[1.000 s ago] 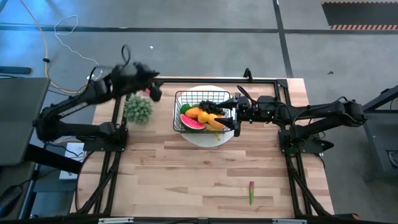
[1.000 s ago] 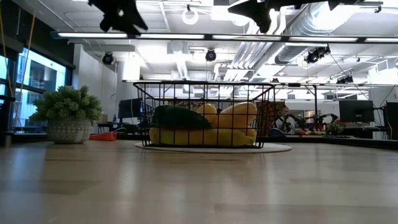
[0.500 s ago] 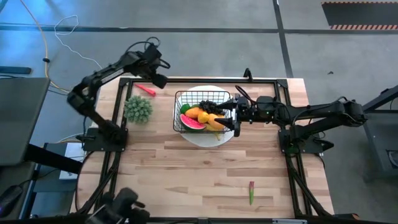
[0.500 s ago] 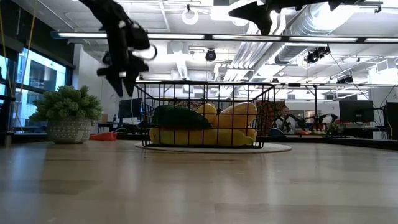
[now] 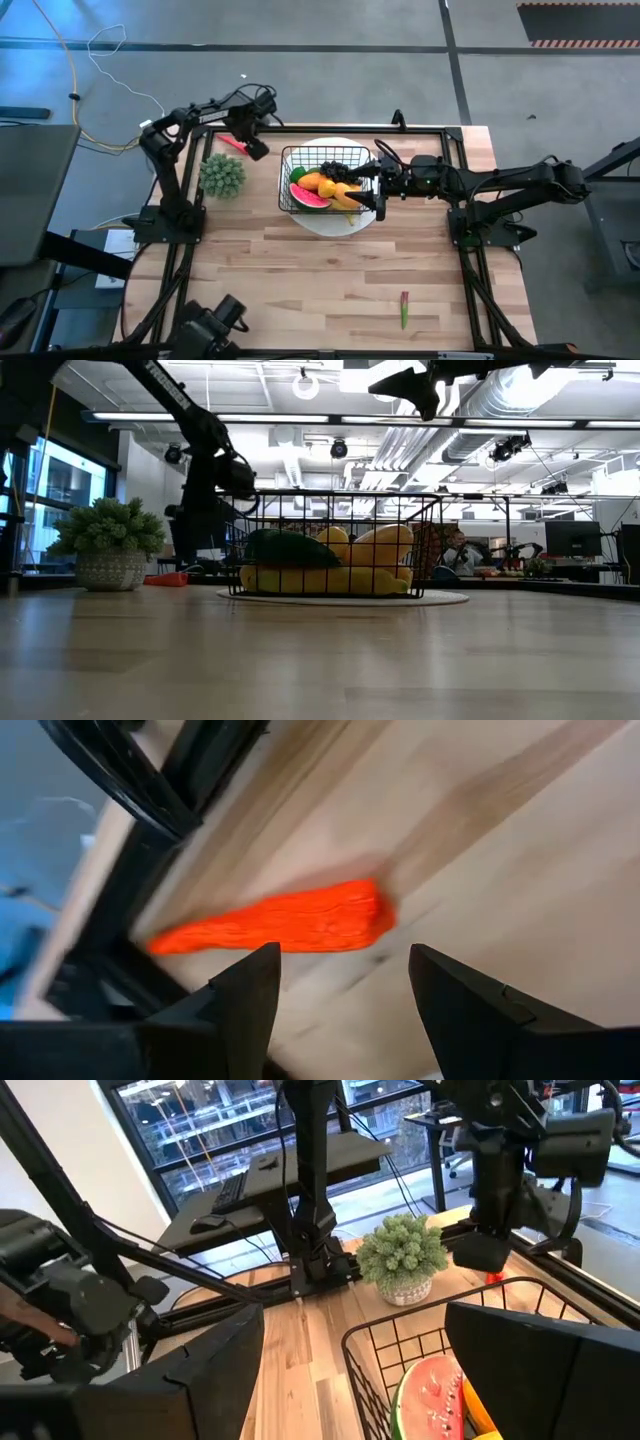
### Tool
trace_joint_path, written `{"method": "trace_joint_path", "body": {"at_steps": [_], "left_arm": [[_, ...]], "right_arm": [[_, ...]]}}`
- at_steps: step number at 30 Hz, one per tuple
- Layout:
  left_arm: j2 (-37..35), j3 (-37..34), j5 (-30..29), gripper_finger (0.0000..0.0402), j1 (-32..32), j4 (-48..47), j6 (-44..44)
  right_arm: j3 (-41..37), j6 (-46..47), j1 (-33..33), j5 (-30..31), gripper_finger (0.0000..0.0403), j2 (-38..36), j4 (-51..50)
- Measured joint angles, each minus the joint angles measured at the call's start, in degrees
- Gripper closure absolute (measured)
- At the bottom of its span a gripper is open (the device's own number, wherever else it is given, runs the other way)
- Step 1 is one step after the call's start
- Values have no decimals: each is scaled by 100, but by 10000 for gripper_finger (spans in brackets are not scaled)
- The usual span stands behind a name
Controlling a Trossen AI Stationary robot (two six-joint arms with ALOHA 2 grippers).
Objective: Build produce basket
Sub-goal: Put the orange chili pepper into the wire basket
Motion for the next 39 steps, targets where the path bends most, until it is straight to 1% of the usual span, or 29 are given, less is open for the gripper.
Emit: {"method": "trace_joint_path", "body": {"at_steps": [3,7,16,22,26,33,36,39], "left_arm": [[108,0,-293,190,-65,4,304],[284,2,-355,190,-85,-40,743],[669,2,-458,190,-64,-126,1285],[800,4,-607,190,-66,89,1475],[809,4,-523,190,-64,397,1578],[827,4,-510,190,-25,468,2059],[828,4,-509,190,-20,479,2068],[829,4,-402,190,-20,483,1899]], "right_arm": [[0,0,0,0,109,0,0],[0,28,2,0,109,0,0],[0,206,0,0,109,0,2],[-2,307,0,0,109,0,2],[-2,424,2,26,109,0,4],[-2,499,2,45,109,0,4],[-2,566,2,48,109,0,4],[-2,566,2,50,109,0,5]]}}
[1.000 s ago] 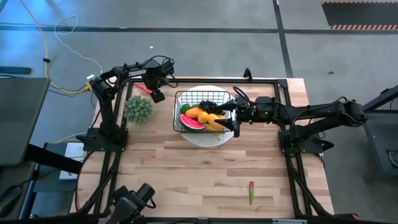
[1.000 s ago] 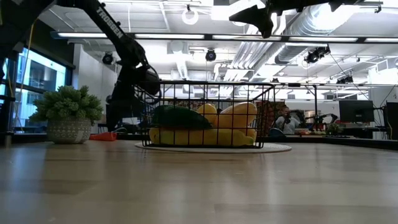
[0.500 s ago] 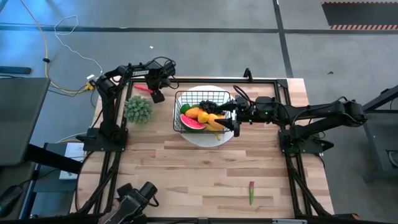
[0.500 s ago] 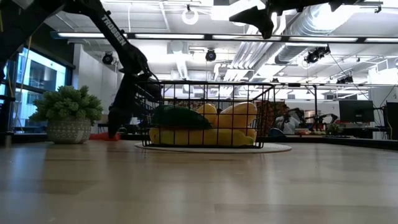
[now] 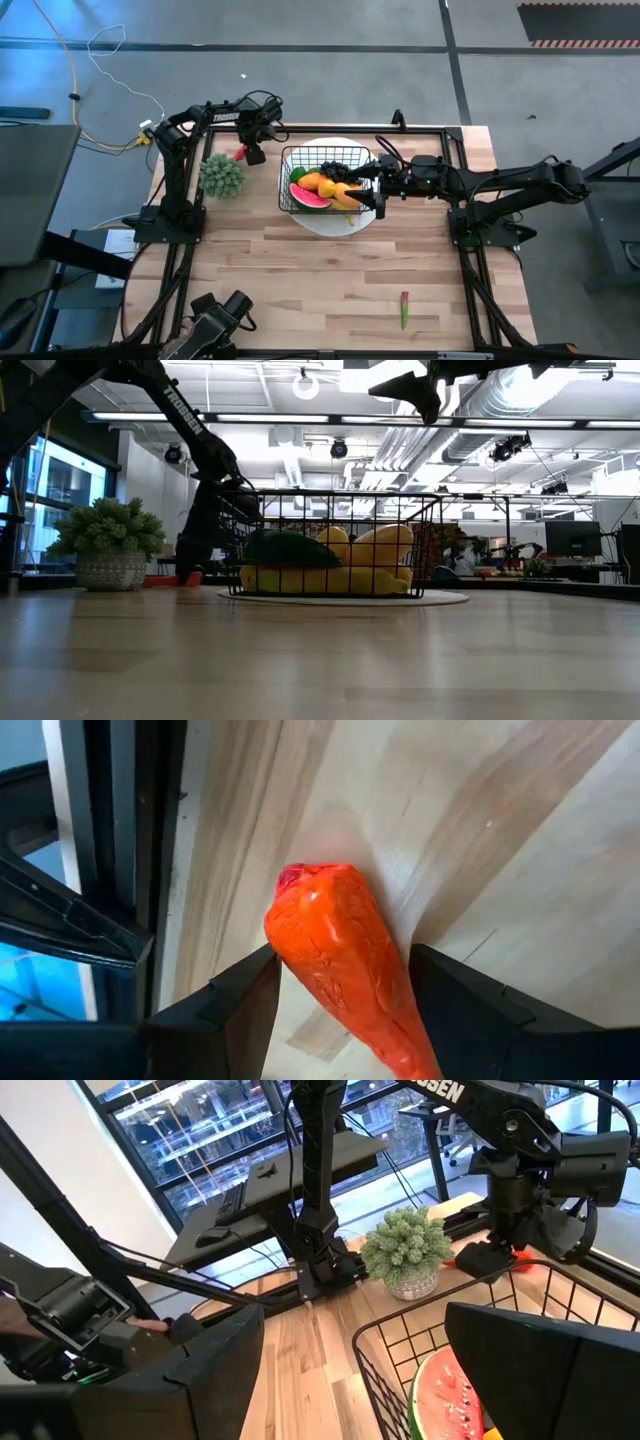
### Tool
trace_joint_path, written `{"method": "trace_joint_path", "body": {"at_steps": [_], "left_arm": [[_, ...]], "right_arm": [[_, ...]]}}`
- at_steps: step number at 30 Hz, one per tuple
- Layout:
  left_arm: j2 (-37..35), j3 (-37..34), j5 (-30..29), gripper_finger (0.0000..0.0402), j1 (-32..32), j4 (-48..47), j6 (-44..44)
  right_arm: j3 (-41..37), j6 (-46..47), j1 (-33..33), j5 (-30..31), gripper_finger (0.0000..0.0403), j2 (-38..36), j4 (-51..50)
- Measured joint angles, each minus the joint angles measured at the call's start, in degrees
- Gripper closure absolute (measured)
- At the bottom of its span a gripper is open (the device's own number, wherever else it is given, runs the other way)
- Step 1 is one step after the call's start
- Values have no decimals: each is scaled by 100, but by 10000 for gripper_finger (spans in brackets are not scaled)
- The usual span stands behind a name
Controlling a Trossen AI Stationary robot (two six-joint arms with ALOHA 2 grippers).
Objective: Build produce basket
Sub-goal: Put the orange chili pepper into the wire basket
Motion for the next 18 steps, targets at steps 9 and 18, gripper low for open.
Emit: {"method": "trace_joint_path", "body": {"at_steps": [9,18], "left_arm": [[0,-4,103,190,0,7,-296],[0,-4,105,236,-2,87,-450]], "right_arm": [[0,-4,0,7,109,0,2],[0,-8,0,8,109,0,2]]}}
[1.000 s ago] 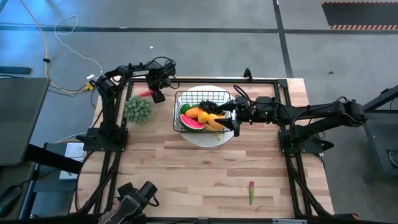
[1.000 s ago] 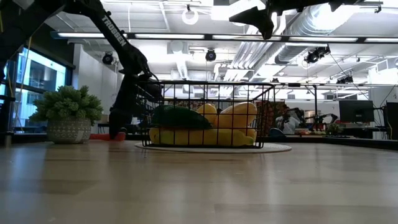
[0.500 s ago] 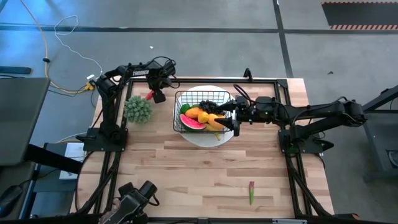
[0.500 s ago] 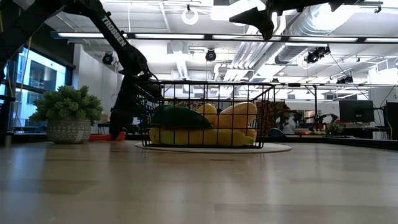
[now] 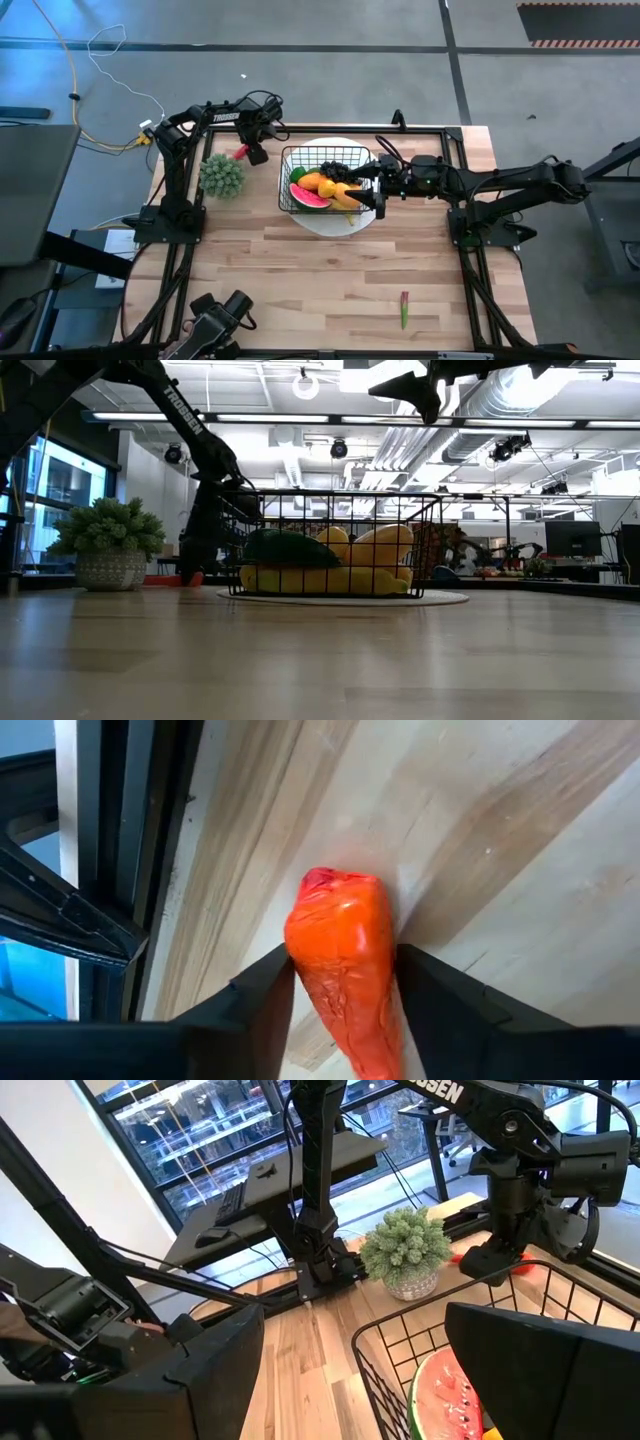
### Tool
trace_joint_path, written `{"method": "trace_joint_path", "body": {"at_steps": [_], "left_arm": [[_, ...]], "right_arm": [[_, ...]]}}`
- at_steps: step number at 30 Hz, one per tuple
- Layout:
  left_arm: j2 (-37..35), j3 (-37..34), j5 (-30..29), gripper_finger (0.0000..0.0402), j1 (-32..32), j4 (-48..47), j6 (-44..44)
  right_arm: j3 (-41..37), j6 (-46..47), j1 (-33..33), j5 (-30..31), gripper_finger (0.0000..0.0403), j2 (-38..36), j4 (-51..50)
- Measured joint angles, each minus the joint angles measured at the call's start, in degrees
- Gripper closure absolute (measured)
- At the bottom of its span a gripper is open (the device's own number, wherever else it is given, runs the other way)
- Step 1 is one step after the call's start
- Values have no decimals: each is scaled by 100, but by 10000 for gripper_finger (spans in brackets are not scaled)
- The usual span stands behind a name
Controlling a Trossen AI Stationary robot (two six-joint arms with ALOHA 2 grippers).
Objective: Build produce basket
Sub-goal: Put the orange chili pepper into the wire basket
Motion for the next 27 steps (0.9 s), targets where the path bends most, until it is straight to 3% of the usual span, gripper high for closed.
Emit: {"method": "trace_joint_path", "body": {"at_steps": [9,15,19,23,27], "left_arm": [[0,0,-2,299,0,28,-2],[5,60,2,300,0,116,-21],[11,608,57,295,0,-140,-70],[-167,1405,545,294,24,-302,-432],[-724,1987,1547,294,37,-8,-890]], "right_arm": [[0,-1,-1,-1,109,0,0],[0,-1,0,-1,109,0,0],[0,-3,0,-1,109,0,0],[0,-67,-1,-1,109,0,0],[0,-158,0,5,109,0,2]]}}
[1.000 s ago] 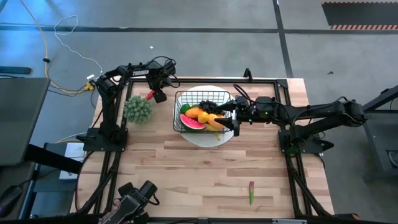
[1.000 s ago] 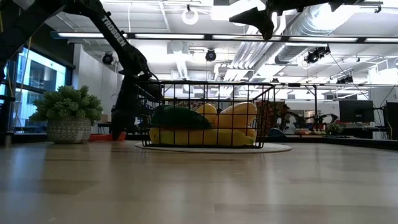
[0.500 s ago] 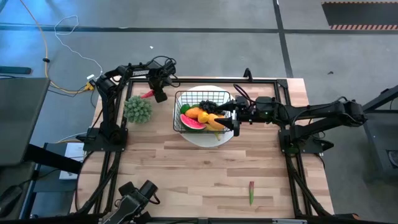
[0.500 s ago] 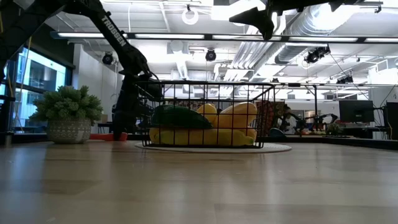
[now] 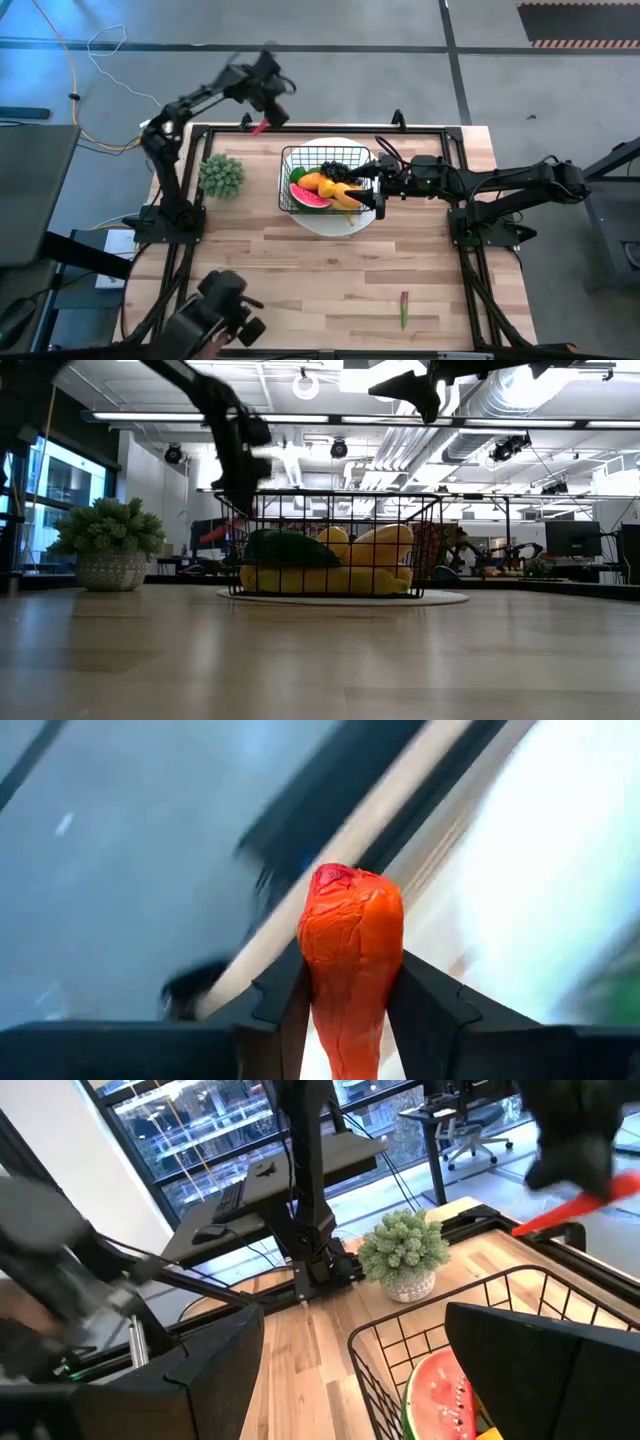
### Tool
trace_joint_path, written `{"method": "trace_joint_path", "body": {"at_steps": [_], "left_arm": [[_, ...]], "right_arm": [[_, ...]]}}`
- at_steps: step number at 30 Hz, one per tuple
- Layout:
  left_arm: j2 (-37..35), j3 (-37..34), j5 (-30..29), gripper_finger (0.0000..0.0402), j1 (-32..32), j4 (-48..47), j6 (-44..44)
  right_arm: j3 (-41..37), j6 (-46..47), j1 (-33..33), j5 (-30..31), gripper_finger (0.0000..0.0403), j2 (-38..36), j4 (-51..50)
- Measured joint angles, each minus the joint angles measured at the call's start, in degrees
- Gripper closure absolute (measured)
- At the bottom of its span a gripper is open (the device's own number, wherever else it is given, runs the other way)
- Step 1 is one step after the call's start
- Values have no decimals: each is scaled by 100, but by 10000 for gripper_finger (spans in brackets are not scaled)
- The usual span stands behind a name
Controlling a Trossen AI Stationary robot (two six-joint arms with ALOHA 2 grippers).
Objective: Build produce basket
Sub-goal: Put the orange chili pepper into the wire basket
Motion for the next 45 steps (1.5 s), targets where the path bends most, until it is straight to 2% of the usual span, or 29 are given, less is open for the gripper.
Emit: {"method": "trace_joint_path", "body": {"at_steps": [6,9,11,17,22,27,31,38,45], "left_arm": [[-1402,-106,1875,294,-62,1116,-1031],[-2194,-527,2397,293,-262,1834,-1462],[-2778,-940,2510,293,-523,2415,-1773],[-4484,-2821,2450,293,-1716,4513,-2691],[-5520,-4508,2368,293,-2785,6193,-3166],[-6018,-5612,1443,293,-3625,6888,-3254],[-6080,-6012,1008,293,-3977,7403,-3045],[-6069,-6035,1098,293,-4111,7489,-2896],[-6069,-6035,1380,293,-4111,7462,-2779]], "right_arm": [[0,-301,-2,31,109,0,0],[-2,-396,-1,130,109,0,4],[-4,-452,-2,153,109,0,52],[-7,-584,-1,153,109,0,343],[-7,-599,-2,124,109,0,493],[-7,-550,-1,-18,109,1,608],[-7,-553,-2,-191,109,0,642],[-7,-553,0,-801,109,0,732],[-7,-554,0,-863,109,1,728]]}}
